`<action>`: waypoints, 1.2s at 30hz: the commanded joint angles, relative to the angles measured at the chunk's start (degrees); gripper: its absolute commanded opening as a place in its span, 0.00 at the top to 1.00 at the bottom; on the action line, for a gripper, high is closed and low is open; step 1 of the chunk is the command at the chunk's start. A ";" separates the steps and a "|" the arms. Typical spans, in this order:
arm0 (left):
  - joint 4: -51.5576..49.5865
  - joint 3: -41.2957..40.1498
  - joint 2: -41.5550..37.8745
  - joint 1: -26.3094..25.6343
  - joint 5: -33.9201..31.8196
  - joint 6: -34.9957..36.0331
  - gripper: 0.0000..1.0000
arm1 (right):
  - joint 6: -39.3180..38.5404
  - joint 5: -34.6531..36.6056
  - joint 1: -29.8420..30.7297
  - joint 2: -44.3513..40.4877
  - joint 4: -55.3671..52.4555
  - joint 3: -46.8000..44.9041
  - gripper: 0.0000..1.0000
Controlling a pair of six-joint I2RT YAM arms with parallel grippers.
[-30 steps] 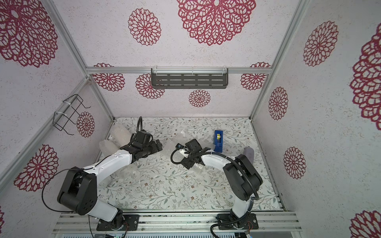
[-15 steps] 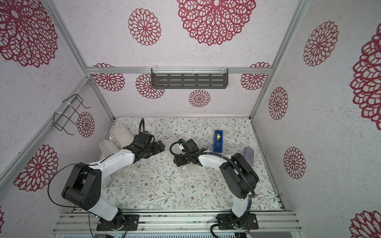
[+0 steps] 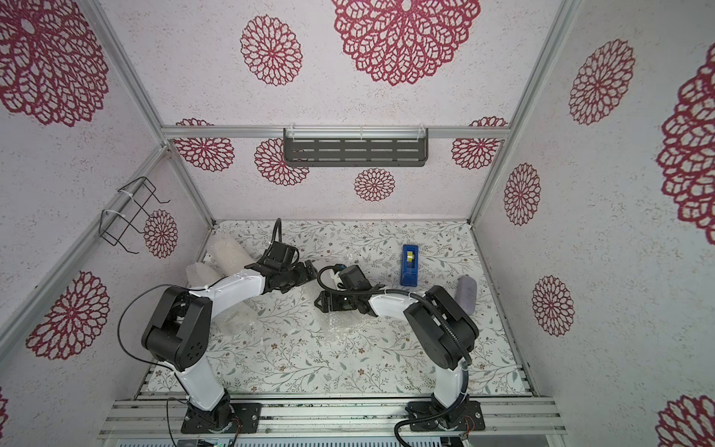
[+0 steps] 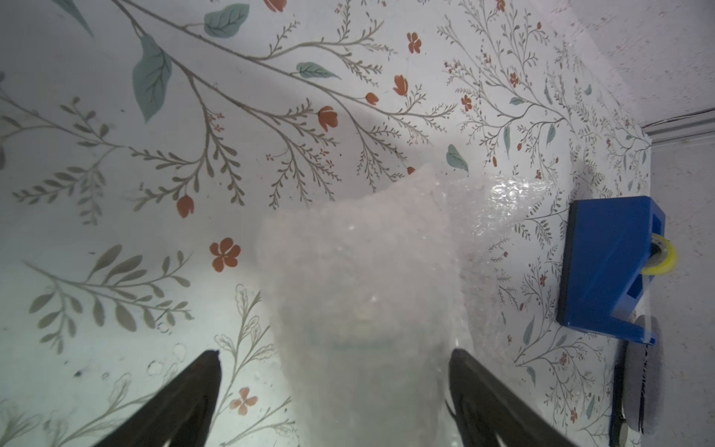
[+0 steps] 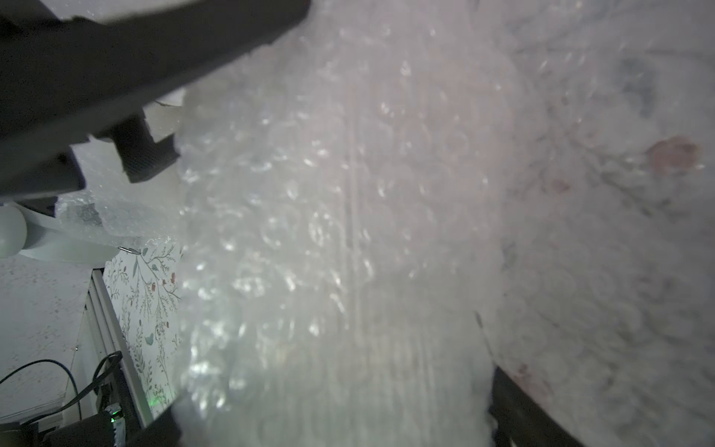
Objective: Wrap vases in bubble wrap
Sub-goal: Wrap the vase in bubble wrap.
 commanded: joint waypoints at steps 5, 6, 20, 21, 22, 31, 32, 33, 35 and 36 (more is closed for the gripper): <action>-4.26 2.38 4.30 0.13 -1.83 0.66 0.07 | -3.34 1.83 1.73 2.52 -2.56 -1.58 0.22; -4.34 2.38 4.57 0.17 -2.42 0.88 0.07 | -3.81 2.27 1.73 2.19 -2.99 -1.55 0.21; -4.53 3.00 8.29 0.32 -3.99 1.45 0.07 | -7.67 4.30 2.25 -1.74 -4.37 -2.40 0.13; -4.54 2.91 8.29 0.33 -4.14 1.56 0.07 | -8.03 4.71 2.34 -1.93 -4.90 -2.21 0.12; -4.52 2.86 8.29 0.33 -4.28 1.50 0.07 | -8.33 5.08 2.32 -2.21 -5.30 -2.20 0.12; -4.68 2.67 10.89 0.31 -5.83 1.31 0.08 | -7.96 7.31 2.52 -7.08 -4.82 -5.90 0.03; -4.68 2.58 10.96 0.35 -5.89 1.24 0.08 | -7.87 7.53 2.51 -7.63 -4.81 -6.29 0.03; -4.49 2.48 10.80 0.31 -5.92 1.13 0.08 | -7.68 7.88 2.52 -8.26 -4.89 -6.69 0.02; -4.26 2.23 10.88 0.31 -6.11 1.02 0.08 | -7.62 8.84 2.52 -9.56 -5.36 -7.26 0.02; -3.96 1.99 10.82 0.31 -6.08 1.02 0.08 | -7.62 9.13 2.52 -10.15 -5.79 -7.51 0.01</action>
